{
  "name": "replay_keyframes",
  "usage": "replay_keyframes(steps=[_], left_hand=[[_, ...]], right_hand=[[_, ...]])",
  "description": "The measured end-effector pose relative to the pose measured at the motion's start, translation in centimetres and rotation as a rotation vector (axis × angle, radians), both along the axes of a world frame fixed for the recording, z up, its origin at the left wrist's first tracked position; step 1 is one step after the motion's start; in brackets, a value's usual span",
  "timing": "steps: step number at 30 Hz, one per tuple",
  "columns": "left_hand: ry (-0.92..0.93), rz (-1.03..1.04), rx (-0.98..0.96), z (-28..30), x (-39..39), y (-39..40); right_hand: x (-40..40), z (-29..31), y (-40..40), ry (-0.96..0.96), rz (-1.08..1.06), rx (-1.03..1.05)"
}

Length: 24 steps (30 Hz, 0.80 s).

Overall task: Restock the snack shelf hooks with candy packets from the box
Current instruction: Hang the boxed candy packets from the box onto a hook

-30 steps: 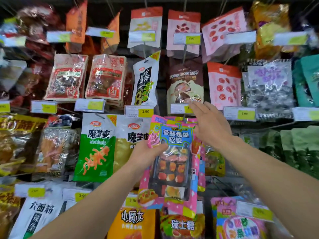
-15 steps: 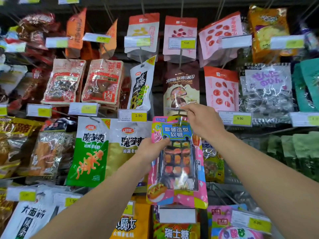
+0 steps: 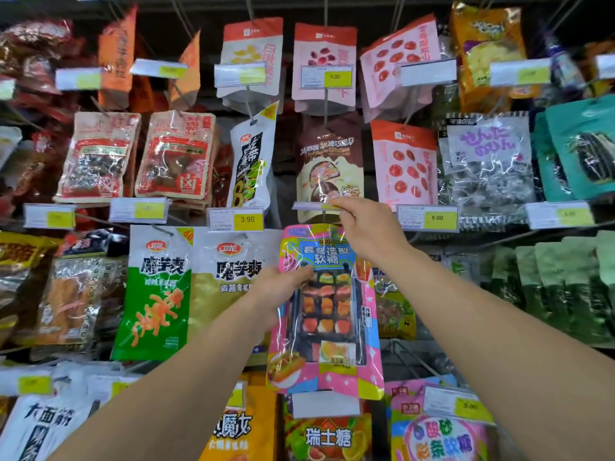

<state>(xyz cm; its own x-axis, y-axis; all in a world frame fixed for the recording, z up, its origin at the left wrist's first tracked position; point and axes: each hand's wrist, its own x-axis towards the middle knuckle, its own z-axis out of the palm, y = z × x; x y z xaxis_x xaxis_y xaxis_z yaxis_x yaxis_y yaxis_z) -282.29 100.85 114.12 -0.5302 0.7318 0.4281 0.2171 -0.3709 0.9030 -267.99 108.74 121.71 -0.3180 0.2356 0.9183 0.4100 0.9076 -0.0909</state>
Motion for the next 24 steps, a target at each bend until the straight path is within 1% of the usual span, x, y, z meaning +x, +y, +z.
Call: replay_keyframes(steps=[4,9,13,19,20,22,24], left_hand=[[-0.006,0.021,0.002,0.8,-0.4,0.1],[-0.025,0.035,-0.048,1.0,-0.4,0.3],[-0.038,0.006,-0.058,0.4,-1.4,1.1],[-0.051,0.063,-0.089,-1.5,-1.8,1.2],[-0.043,0.067,-0.065,-2.0,-2.1,1.5],[-0.06,0.07,-0.047,-3.1,-2.3,1.7],[-0.062,0.075,-0.046,-4.1,-2.3,1.6]], right_hand=[[-0.1,0.2,0.0,0.006,-0.012,-0.011],[0.1,-0.1,-0.2,0.001,-0.012,-0.036],[0.6,-0.8,-0.4,-0.038,-0.036,0.024],[1.2,-4.5,-0.5,-0.053,-0.093,0.007],[1.2,-5.4,-0.5,-0.055,-0.089,0.0],[1.2,-7.3,-0.1,-0.044,-0.083,-0.052],[1.1,-9.2,0.4,-0.02,-0.072,-0.165]])
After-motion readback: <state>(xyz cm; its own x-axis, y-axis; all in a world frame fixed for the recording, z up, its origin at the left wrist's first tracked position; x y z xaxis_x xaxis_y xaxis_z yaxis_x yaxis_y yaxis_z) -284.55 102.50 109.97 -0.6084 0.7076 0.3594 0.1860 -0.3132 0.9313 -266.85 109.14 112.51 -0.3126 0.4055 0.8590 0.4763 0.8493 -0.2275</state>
